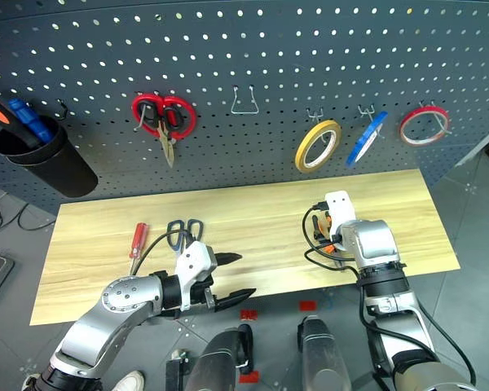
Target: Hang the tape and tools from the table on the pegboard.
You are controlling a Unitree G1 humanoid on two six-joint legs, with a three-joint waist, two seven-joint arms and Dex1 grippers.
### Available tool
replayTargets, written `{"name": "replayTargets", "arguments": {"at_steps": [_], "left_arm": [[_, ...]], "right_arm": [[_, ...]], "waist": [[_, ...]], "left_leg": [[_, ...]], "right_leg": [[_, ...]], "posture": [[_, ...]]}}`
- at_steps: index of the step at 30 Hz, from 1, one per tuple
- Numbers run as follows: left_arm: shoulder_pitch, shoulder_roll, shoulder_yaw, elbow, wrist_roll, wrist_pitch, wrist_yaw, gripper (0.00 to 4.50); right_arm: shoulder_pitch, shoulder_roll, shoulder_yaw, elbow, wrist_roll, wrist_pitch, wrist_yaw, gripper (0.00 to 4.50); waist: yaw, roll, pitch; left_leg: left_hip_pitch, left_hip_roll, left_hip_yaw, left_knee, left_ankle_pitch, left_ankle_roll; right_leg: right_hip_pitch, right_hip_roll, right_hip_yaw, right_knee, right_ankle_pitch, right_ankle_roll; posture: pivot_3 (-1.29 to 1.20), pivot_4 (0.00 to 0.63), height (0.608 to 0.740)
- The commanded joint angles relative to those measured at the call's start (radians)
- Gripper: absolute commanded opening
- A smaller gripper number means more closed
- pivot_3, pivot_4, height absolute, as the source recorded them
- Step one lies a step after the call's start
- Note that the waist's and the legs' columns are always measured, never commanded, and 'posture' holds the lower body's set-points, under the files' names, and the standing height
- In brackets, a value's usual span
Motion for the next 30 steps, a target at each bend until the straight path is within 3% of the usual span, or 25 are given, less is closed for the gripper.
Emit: {"name": "replayTargets", "arguments": {"at_steps": [1,11,17,26,30], "left_arm": [[0.008,0.005,0.008,-0.043,-0.016,-0.002,-0.007,4.50],[0.004,0.008,0.008,-0.043,-0.018,0.000,-0.013,4.50],[0.004,0.009,0.008,-0.050,-0.023,0.004,-0.015,4.50],[-0.006,0.008,0.008,-0.043,-0.032,0.004,-0.018,4.50],[0.000,0.007,0.022,-0.062,-0.040,0.010,-0.006,4.50]], "right_arm": [[-0.015,-0.006,0.012,0.009,-0.009,-0.020,0.006,4.47],[-0.050,-0.012,0.021,0.089,-0.006,-0.049,0.031,4.47],[-0.053,-0.014,0.021,0.100,-0.005,-0.073,0.037,3.03],[-0.052,-0.013,0.010,0.094,-0.001,-0.069,0.033,3.02],[-0.026,-0.036,0.020,-0.002,0.030,-0.081,0.094,3.02]], "waist": [[0.000,0.000,0.001],[0.001,-0.001,0.006],[0.001,-0.001,0.007],[0.001,-0.001,0.007],[0.001,-0.001,0.007]], "left_leg": [[0.000,0.000,0.000,0.000,0.000,0.000],[0.000,0.000,0.000,0.000,0.000,0.000],[0.000,0.000,0.000,0.000,0.000,0.000],[0.000,0.000,0.000,0.000,0.000,0.000],[0.000,0.000,0.000,0.000,0.000,0.000]], "right_leg": [[0.000,0.000,0.000,0.000,0.000,0.000],[0.000,0.000,0.000,0.000,0.000,0.000],[0.000,0.000,0.000,0.000,0.000,0.000],[0.000,0.000,0.000,0.000,0.000,0.000],[0.000,0.000,0.000,0.000,0.000,0.000]], "posture": [[-0.14,0.394,0.740],[-0.14,0.395,0.740],[-0.14,0.391,0.740],[-0.15,0.386,0.740],[-0.15,0.375,0.740]]}}
